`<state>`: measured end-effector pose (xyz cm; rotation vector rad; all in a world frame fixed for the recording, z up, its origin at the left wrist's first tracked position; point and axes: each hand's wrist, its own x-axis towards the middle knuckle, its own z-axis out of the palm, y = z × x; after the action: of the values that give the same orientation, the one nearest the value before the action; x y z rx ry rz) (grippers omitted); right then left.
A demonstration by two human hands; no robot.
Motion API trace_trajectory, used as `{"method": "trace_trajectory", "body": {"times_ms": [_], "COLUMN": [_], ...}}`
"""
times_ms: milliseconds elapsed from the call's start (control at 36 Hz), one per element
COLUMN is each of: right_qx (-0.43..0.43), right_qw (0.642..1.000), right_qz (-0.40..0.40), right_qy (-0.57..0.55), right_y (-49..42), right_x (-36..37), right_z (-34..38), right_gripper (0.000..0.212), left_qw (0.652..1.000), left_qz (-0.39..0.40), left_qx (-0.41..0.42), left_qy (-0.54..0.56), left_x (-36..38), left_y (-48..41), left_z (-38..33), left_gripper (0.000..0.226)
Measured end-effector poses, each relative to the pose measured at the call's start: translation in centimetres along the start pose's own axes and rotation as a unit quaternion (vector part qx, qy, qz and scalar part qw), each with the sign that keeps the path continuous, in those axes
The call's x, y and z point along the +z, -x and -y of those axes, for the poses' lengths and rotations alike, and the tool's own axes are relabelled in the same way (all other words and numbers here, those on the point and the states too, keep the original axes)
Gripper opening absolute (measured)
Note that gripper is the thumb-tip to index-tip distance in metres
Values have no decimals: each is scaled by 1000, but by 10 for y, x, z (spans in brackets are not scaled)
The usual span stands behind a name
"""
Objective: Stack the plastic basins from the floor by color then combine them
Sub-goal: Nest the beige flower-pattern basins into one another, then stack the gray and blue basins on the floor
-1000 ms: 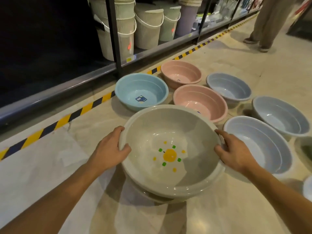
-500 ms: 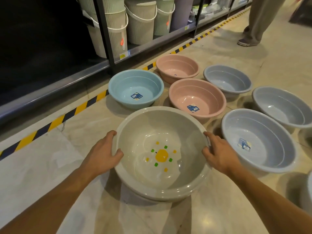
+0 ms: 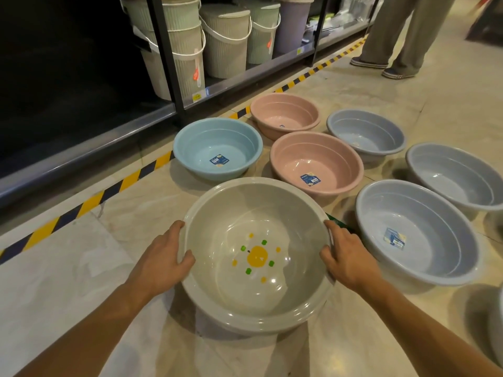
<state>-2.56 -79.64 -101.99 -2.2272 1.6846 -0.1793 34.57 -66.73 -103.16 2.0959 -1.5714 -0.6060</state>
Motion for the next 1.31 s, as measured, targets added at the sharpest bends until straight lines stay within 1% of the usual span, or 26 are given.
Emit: {"method": "trace_trajectory", "body": {"times_ms": [167,250,333,389,472,556,639,750,861,944,1056,1139,1250,1306], "right_qx": [7,15,19,19,-3,-32,-42,-61,-85,-73,-62,-49,-27,-12], "right_qw": [1000,999,997,996,994,990,986,981,976,977,981,980,981,982], "right_qz": [12,36,58,50,27,16,17,12,-7,-9,-25,-21,-18,-25], "right_qy": [7,19,49,70,104,135,161,182,202,199,184,192,190,185], "right_y": [0,-1,-1,-1,-4,-9,-13,-9,5,26,77,129,206,240], "right_x": [0,-2,-9,-19,-47,-92,-153,-257,-393,-507,-654,-742,-823,-850], "right_z": [2,4,9,14,22,41,66,102,147,182,228,259,288,294], "right_gripper": [62,63,61,59,50,37,31,32,32,35,35,35,35,35], "left_qw": [1000,999,995,988,977,966,958,948,942,935,944,950,939,939], "left_qz": [12,18,24,24,16,10,15,16,12,20,34,39,53,68], "left_qx": [-13,-24,-33,-36,-35,-24,7,46,70,102,125,144,173,186], "left_qy": [-5,-16,-89,-147,-212,-258,-285,-315,-328,-340,-305,-276,-293,-282], "left_x": [1,-2,-9,-18,-41,-77,-126,-213,-322,-415,-532,-599,-656,-670], "left_y": [0,2,3,1,-8,-19,-24,-23,-28,-19,13,57,118,142], "left_z": [-1,-4,-10,-16,-36,-69,-116,-196,-287,-373,-487,-563,-636,-659], "left_gripper": [59,60,58,55,55,54,50,43,40,33,31,29,40,34]}}
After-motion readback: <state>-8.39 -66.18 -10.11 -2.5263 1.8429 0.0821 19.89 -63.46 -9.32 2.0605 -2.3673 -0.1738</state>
